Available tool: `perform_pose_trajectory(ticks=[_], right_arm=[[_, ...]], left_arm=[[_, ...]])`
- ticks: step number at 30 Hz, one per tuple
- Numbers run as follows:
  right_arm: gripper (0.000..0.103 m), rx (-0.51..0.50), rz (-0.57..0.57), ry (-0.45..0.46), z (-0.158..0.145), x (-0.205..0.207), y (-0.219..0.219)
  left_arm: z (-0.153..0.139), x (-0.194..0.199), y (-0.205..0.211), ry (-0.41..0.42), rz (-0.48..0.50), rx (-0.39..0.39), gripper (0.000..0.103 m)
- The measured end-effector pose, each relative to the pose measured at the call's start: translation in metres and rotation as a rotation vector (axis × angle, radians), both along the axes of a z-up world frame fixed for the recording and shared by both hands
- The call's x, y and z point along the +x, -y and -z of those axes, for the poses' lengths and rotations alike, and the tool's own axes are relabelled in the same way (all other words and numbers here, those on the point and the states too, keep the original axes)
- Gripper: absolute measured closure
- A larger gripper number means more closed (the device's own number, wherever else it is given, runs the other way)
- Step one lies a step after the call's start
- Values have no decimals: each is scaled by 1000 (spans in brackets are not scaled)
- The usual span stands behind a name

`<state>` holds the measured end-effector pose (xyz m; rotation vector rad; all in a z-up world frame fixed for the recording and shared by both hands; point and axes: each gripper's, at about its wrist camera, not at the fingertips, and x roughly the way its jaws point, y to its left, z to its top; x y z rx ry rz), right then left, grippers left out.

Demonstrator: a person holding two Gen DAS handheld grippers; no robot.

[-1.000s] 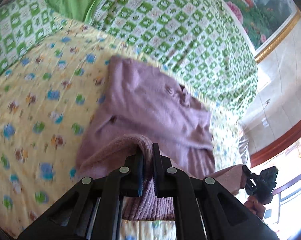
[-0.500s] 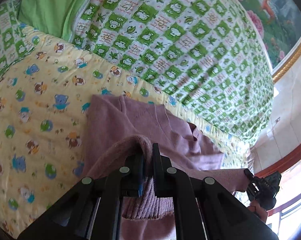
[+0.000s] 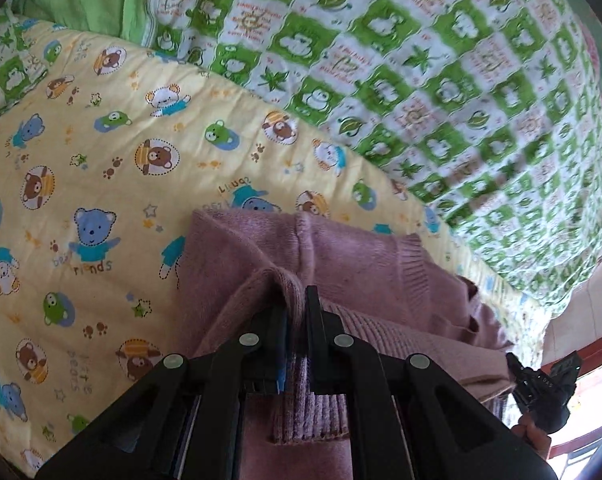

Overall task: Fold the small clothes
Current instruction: 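Lift the hem with both grippers and fold it up toward the collar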

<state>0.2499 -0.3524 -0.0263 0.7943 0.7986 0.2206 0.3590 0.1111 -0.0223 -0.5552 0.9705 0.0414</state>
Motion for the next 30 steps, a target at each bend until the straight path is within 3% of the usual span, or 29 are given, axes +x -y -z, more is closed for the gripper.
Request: perform_pose_trajectory(ticks=[2, 6, 8, 10, 11, 12, 16, 19, 22, 26, 30], right_arm=[[95, -35, -5, -18, 4, 6, -2], [91, -11, 1, -36, 4, 9, 0], [83, 4, 3, -28, -1, 6, 3], [65, -9, 13, -6, -11, -2, 4], [53, -22, 29, 13, -18, -7, 6], [49, -30, 45, 33, -23, -12, 7], [49, -49, 58, 106, -46, -34, 11], [49, -95, -42, 154, -57, -50, -17], [50, -147, -249, 188, -56, -64, -70], [51, -251, -519, 146, -30, -63, -147], [51, -291, -580, 90, -2, -40, -169]], left_arm=[[5, 4, 1, -20, 6, 7, 97], [-1, 1, -4, -15, 9, -36, 90], [-11, -8, -6, -1, 7, -32, 78], [-26, -21, -5, 22, 16, -12, 59], [-31, -27, -4, 31, 22, 2, 58], [-38, -36, -1, 45, 39, 17, 58], [-54, -72, 31, 80, 193, 6, 58], [-47, -91, 77, 56, 360, 18, 58], [-27, -95, 122, 16, 490, 54, 58], [2, -78, 147, -41, 529, 54, 58], [18, -48, 150, -61, 523, 92, 59]])
